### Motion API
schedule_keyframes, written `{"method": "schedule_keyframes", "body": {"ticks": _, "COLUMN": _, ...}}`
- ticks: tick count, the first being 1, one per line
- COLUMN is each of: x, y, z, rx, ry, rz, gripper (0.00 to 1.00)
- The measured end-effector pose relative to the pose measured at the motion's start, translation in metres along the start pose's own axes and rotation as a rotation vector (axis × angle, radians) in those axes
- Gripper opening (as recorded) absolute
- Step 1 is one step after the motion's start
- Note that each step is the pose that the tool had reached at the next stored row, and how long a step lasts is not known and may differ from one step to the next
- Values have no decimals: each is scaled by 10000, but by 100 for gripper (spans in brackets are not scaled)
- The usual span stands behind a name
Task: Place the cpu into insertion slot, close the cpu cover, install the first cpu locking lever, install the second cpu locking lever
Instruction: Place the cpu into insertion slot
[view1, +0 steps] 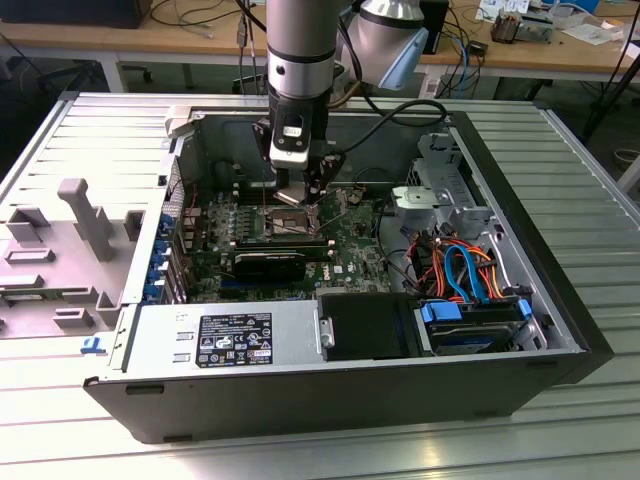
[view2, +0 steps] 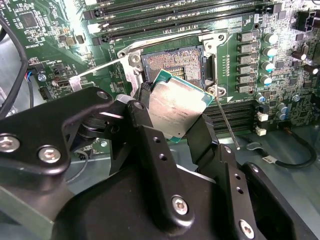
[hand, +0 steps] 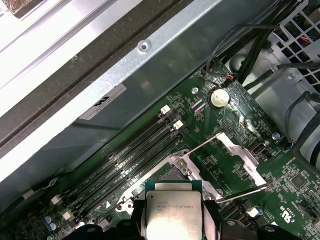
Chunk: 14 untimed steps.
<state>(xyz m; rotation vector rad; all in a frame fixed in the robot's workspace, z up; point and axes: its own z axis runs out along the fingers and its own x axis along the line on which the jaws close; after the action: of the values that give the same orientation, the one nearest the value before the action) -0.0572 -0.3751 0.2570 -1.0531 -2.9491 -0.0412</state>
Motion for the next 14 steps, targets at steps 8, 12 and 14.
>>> {"method": "schedule_keyframes", "body": {"ticks": 8, "x": 0, "y": 0, "z": 5, "rx": -1, "ry": -1, "rz": 42, "gripper": 54}}
{"method": "schedule_keyframes", "body": {"ticks": 12, "x": 0, "y": 0, "z": 7, "rx": -1, "ry": -2, "rz": 64, "gripper": 54}}
{"method": "schedule_keyframes", "body": {"ticks": 14, "x": 0, "y": 0, "z": 9, "rx": -2, "ry": -2, "rz": 75, "gripper": 54}}
